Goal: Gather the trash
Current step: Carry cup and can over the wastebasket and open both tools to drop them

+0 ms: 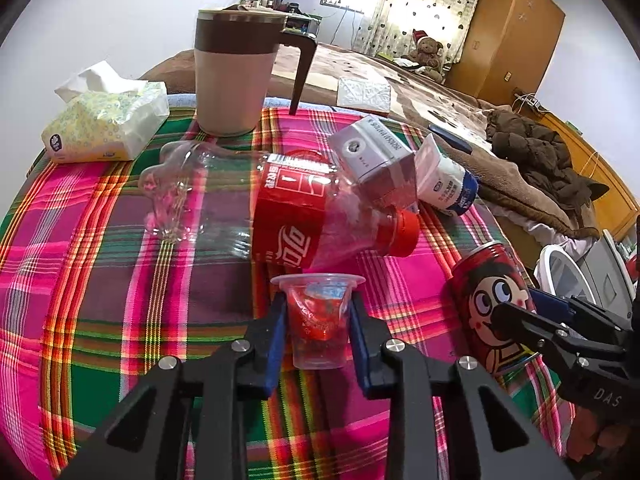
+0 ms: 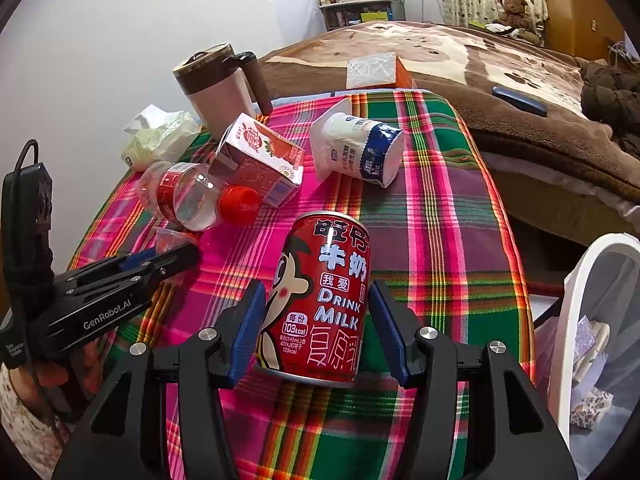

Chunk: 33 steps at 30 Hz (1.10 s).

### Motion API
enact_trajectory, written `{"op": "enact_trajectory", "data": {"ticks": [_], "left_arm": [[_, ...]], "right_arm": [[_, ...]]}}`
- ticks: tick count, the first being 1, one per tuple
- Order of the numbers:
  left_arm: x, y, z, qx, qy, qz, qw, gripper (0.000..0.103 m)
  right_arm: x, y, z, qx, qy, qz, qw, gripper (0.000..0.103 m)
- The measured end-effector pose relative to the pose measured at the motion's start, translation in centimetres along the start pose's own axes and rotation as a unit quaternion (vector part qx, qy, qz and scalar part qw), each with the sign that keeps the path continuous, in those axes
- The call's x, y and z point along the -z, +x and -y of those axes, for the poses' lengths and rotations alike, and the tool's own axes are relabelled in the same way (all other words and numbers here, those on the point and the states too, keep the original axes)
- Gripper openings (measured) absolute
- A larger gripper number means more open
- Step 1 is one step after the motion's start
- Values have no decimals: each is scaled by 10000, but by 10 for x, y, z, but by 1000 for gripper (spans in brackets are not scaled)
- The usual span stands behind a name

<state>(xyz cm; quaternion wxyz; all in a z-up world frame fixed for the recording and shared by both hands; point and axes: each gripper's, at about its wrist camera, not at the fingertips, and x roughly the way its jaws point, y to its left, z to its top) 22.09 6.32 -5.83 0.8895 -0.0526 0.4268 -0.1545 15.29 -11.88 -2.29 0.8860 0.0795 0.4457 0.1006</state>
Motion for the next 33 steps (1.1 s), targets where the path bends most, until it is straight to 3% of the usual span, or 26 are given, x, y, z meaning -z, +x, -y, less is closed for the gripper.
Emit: {"op": "enact_trajectory", "data": {"ticks": [18,33], "left_arm": [[5,-23,27,162,136,208,9996,30],[6,-45,84,414,595,506,9961,30]], "right_arm": [[7,-23,12,-181,159,282,9993,55],[19,-81,57,130,536,805,9952,55]]}}
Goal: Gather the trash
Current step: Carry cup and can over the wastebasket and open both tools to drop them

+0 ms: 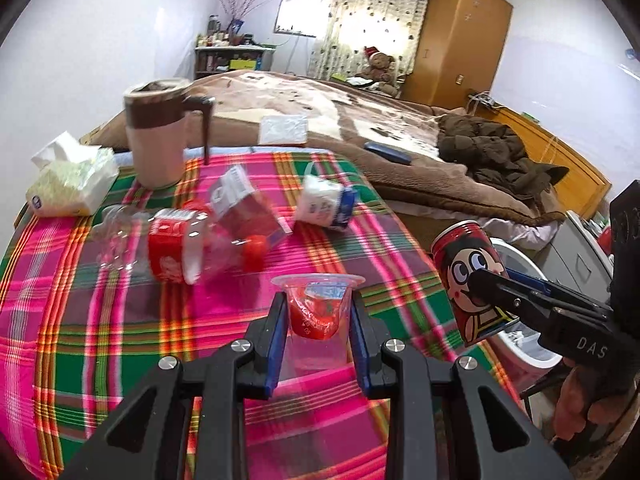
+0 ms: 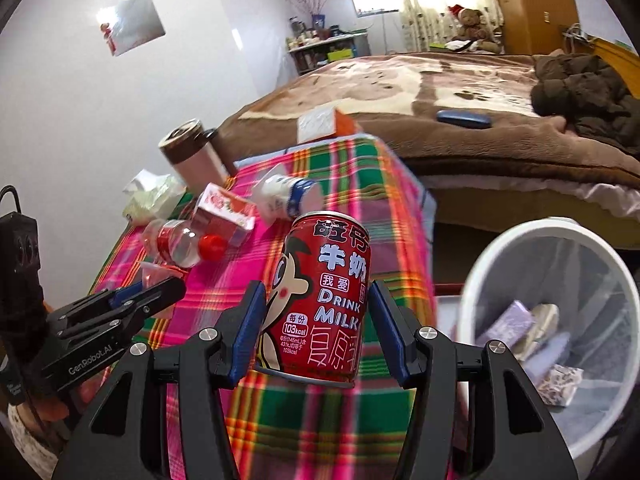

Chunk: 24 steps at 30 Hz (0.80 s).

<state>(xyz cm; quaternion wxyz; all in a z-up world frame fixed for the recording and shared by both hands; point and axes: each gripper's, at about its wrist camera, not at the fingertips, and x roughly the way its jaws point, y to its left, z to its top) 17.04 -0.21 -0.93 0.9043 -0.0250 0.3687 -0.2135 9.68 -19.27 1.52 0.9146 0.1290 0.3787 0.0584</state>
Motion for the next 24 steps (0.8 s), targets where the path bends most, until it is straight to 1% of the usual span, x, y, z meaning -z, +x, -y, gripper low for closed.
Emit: {"op": "enact_trajectory", "data": {"ticks": [14,21,24], "left_arm": [[-6,11,78,505,540,66,9972,30],[-10,27,126,866,851,-18,9926,30],[-10,34,147,1010,954,-86,9903,30]], "right_arm": [[6,-40,61,558,453,316,9969,55],[9,-58,102,978,754,441,9914,55],[11,-61,120,1148,909,430,9883,55]]}}
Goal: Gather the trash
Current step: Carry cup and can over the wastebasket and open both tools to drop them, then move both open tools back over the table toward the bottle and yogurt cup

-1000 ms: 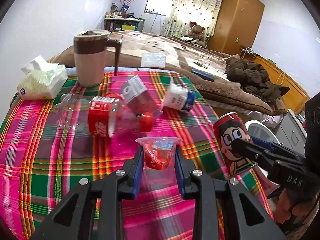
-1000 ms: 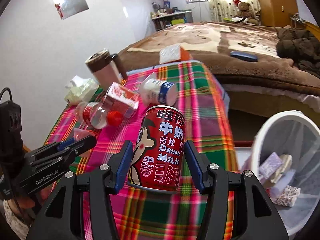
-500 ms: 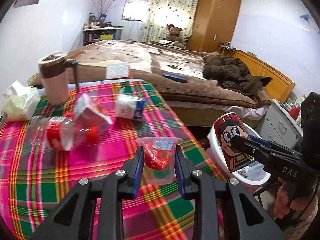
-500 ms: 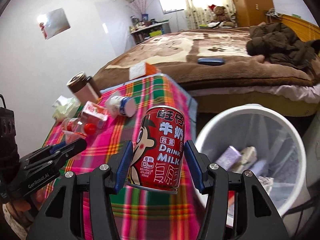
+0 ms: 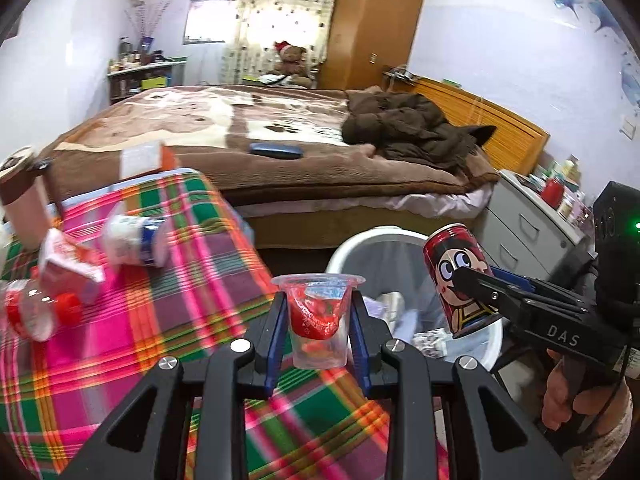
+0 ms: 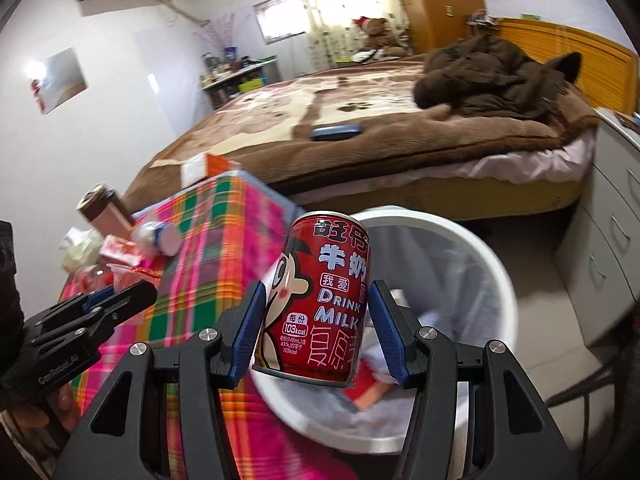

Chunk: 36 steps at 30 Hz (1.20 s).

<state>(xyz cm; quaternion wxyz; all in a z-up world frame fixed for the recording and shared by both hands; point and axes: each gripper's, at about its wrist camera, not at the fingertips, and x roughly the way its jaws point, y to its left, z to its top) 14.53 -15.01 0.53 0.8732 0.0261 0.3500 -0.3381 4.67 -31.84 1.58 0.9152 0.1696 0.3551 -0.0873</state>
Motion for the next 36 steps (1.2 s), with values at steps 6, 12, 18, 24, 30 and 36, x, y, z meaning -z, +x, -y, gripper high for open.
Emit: {"op": "enact_trajectory", "data": {"ticks": [6,12,18,24,30,36], "left_arm": [[-6,21,33,254,155,-144,9995,31],[-5,38,55,301,301,-267,9987,31],[-4,49,63,337,323,-373,9982,31],[-4,51,62,353,264,-384,9983,60],[-4,47,58,306,227,-342,9987,67],[-4,37,50,205,197,-256,9993,67]], "right_arm": [[2,7,21,190,150,-112,9996,55],[3,13,39,353,269,-202,9988,55],[4,15,53,472,336,-291,9979,55],[5,17,61,435,426,-337,9976,56],[3,12,59,367,458,-203,9981,65],[2,11,51,351,373,-196,9985,65]]}}
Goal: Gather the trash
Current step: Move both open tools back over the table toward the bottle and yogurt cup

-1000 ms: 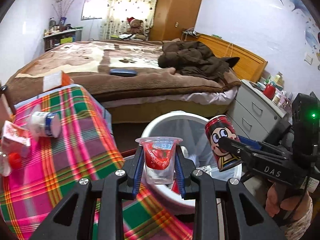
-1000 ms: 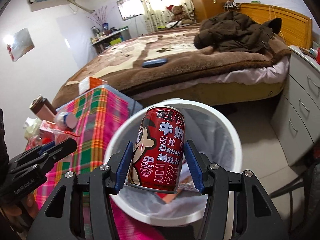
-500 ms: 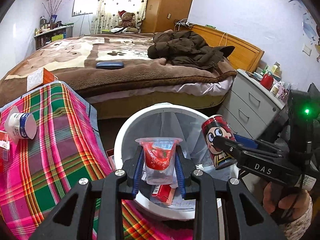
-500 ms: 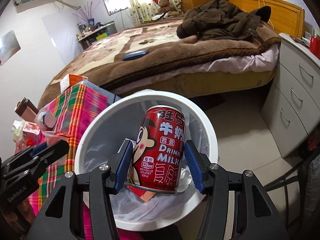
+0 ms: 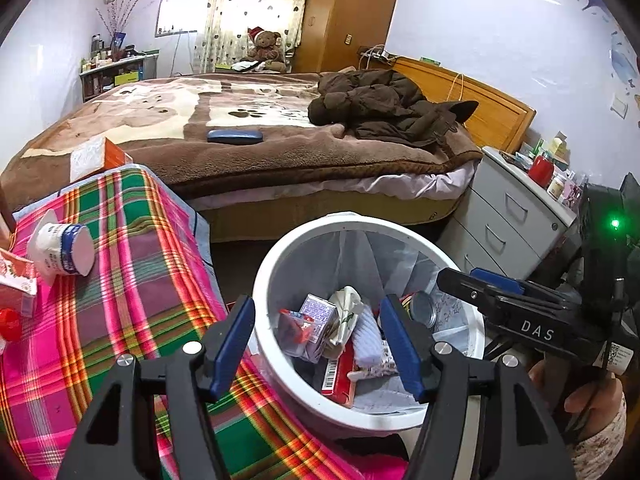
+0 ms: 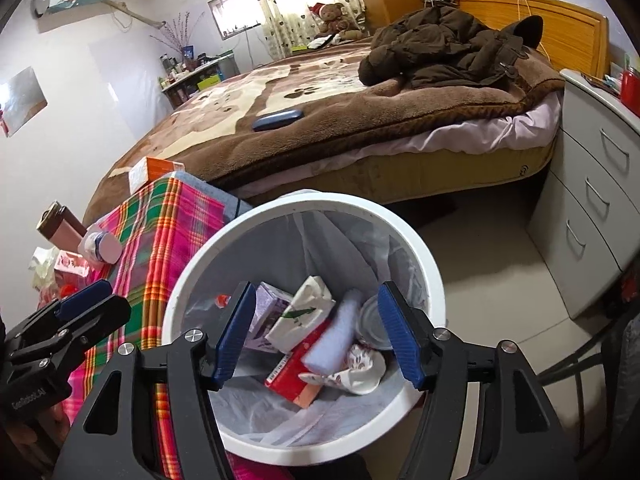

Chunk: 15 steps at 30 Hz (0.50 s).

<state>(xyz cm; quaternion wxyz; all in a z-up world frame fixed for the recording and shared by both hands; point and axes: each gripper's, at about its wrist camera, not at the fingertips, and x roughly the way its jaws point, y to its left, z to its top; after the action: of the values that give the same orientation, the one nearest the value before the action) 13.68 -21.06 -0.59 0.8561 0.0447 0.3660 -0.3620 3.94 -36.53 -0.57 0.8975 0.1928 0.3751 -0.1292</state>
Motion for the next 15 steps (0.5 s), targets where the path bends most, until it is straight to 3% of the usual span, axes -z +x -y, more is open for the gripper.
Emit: {"op": "enact_trajectory", "data": {"ticks": [15], "left_arm": [[7,-41,-44,-423,-328,291,9981,71]], "right_arm": [[-1,-6,-39,-382,-352,168,9985,65]]}}
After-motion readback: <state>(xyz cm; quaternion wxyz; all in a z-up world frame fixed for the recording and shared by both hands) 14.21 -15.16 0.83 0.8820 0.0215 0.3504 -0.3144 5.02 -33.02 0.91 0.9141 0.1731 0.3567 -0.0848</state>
